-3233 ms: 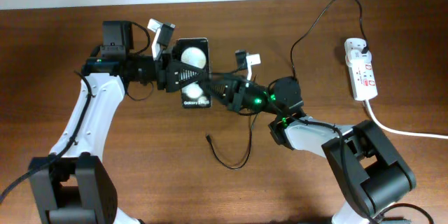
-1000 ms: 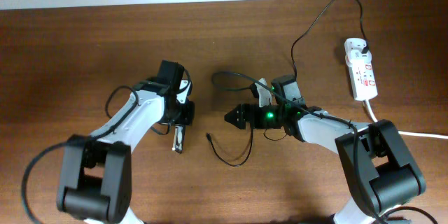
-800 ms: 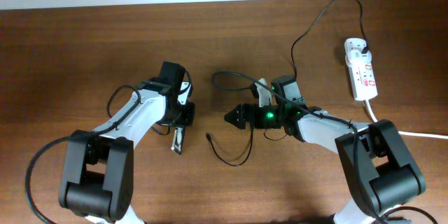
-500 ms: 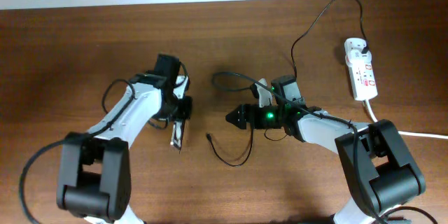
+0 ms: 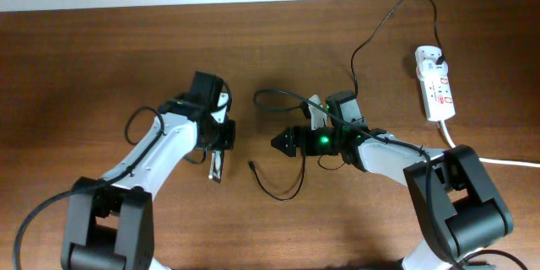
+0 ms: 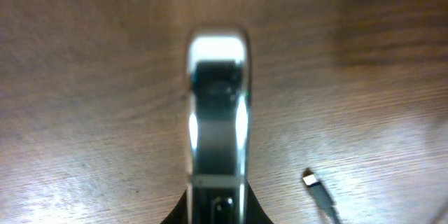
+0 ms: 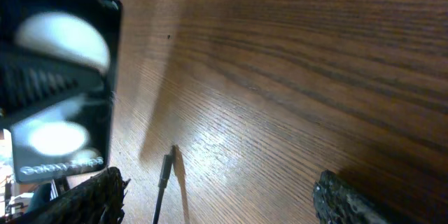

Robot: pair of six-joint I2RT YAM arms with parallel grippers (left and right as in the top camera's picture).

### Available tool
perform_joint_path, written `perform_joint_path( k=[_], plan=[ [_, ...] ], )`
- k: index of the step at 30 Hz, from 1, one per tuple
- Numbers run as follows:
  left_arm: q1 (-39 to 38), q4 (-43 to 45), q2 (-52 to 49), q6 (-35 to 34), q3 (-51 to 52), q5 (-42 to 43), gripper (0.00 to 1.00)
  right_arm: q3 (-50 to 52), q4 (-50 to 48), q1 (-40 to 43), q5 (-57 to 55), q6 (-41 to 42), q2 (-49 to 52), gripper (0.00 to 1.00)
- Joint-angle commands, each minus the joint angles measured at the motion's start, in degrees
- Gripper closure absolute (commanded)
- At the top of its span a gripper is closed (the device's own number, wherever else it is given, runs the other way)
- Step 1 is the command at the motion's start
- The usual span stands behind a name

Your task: Plug charger to phone and switch on socket

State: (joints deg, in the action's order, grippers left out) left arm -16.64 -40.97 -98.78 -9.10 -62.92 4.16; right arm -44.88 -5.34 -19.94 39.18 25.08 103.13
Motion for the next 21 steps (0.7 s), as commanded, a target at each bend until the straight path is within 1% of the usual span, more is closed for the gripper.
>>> perform_joint_path(
  k=[1,3,5,7,11,14,21],
  plan=[
    [-0.2,1.8,1.2,-1.8,2.9,-2.5,0.99,-0.1,0.0,-0.4,-0.9,-0.9,-1.0,0.11],
    [-0.2,2.0,1.2,-1.8,3.8,-2.5,0.99,-0.1,0.0,-0.4,-0.9,-0.9,-1.0,0.11],
    [-0.2,2.0,1.2,-1.8,3.8,-2.5,0.93,-0.1,0.0,-0.4,-0.9,-0.9,-1.0,0.11],
    [-0.2,1.9,1.2,-1.8,3.8,-2.5,0.92,-0.1,0.0,-0.4,-0.9,-0.9,-1.0,0.11],
    [-0.2,2.0,1.2,-1.8,3.8,-2.5,0.92,-0.1,0.0,-0.4,-0.9,-0.9,-1.0,0.11],
    [-0.2,2.0,1.2,-1.8,4.0,-2.5,0.89,-0.1,0.0,-0.4,-0.9,-0.9,-1.0,0.11],
    [-0.2,2.0,1.2,-1.8,5.2,-2.5,0.90,-0.1,0.0,-0.4,-0.9,-0.9,-1.0,0.10]
  ],
)
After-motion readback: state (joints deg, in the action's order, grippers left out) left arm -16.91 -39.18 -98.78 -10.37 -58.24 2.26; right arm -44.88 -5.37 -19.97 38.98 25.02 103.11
